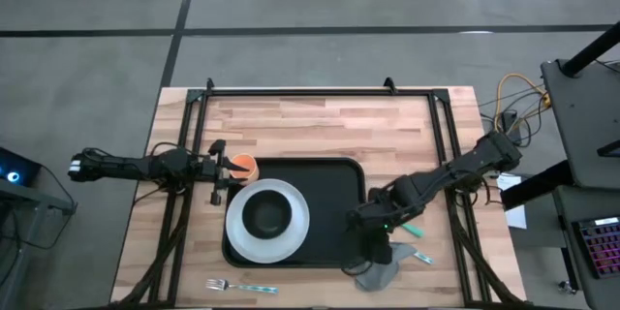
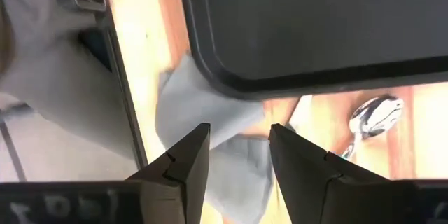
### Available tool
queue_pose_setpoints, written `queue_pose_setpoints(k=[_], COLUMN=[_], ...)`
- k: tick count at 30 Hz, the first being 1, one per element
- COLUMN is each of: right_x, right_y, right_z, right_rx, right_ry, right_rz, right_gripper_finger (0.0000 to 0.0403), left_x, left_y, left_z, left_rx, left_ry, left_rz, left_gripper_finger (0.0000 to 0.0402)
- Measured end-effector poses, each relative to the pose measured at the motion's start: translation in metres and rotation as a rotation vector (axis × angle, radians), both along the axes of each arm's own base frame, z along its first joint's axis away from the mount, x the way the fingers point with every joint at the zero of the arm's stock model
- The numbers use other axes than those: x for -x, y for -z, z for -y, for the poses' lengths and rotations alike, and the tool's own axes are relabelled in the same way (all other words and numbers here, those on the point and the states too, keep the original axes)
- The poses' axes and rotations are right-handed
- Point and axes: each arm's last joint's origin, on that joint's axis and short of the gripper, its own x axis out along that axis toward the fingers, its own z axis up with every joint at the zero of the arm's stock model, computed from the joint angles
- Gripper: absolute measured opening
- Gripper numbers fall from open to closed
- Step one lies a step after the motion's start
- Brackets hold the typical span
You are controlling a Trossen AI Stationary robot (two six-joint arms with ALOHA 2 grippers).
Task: Set up tray
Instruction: Put the table napkin on the tray
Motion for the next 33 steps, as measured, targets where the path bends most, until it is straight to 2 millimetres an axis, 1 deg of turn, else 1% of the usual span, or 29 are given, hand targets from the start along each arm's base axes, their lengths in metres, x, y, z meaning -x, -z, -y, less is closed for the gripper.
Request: queue_pose_setpoints(k=[3,7,10,13,18,21,27,33], right_x=[0.009,0.019,0.022,0.015,0.012,0.012,0.012,0.013], right_y=[0.007,0.019,0.027,0.036,0.05,0.054,0.048,0.049], right_z=[-0.012,-0.035,-0.049,-0.059,-0.061,-0.061,-0.056,-0.049], right_rx=[0.014,0.022,0.009,-0.012,0.015,0.01,-0.01,-0.04], right_ry=[-0.04,-0.093,-0.1,-0.101,-0.095,-0.09,-0.037,-0.007], right_rz=[-0.029,-0.057,-0.053,-0.027,-0.072,-0.101,-0.111,-0.2], right_gripper_finger=[0.0135,0.0128,0.0125,0.0126,0.0127,0.0129,0.0143,0.0184], left_x=[0.0,0.0,0.0,0.0,0.0,0.0,-0.001,-0.001], left_y=[0.0,0.0,0.0,0.0,0.0,0.0,0.001,0.001], left_z=[0.0,0.0,0.0,0.0,0.0,0.0,0.0,0.0], left_rx=[0.0,0.0,0.0,0.0,0.0,0.0,-0.001,-0.001], left_ry=[0.0,0.0,0.0,0.0,0.0,0.0,0.0,0.0], left_rz=[0.0,0.0,0.0,0.0,0.0,0.0,-0.014,-0.013], left_gripper_finger=[0.0093,0.0093,0.0093,0.0093,0.0093,0.0093,0.0093,0.0093])
